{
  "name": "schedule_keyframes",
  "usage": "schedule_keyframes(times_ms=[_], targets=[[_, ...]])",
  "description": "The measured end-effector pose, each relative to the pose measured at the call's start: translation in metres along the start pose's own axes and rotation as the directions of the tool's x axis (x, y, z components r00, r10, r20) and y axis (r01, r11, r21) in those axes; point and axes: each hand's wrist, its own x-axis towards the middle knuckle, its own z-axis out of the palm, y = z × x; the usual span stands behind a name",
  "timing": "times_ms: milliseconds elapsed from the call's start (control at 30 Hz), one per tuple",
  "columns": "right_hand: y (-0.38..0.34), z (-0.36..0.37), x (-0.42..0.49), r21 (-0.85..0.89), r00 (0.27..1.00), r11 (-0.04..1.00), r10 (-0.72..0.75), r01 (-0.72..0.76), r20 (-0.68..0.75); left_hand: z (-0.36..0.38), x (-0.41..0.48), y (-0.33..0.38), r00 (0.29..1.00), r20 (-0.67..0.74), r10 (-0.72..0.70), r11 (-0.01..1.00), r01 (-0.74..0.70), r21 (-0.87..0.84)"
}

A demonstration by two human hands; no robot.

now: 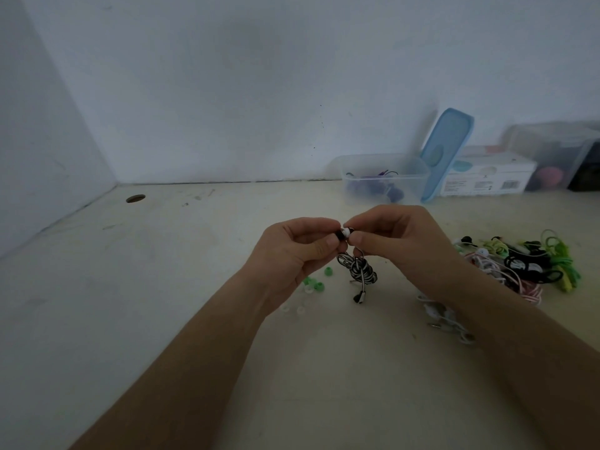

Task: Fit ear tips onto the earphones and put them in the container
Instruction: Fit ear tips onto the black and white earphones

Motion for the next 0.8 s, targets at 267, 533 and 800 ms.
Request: schedule_keyframes(times_ms=[267,533,800], targets=[[0.0,0.0001,0.0001,-0.012,1.0,1.0,-0.01,0.01,0.021,-0.0001,-0.0014,0.0016,1.0,0.001,-0.014,1.0,0.014,-0.013],[0.0016,0.0008,0.0006,-0.056,0.999,0.997,-0.052,0.051,-0.014,-0.0012,-0.0014,0.0016,1.0,-0.001,-0.004,1.0,0.004,0.008],[0.0016,-0.0016,0.0012,-0.059,0.998,0.996,-0.06,0.061,0.02,0.0031,-0.0031,0.0017,0.999,-0.026,-0.034,0.999,0.034,0.0]])
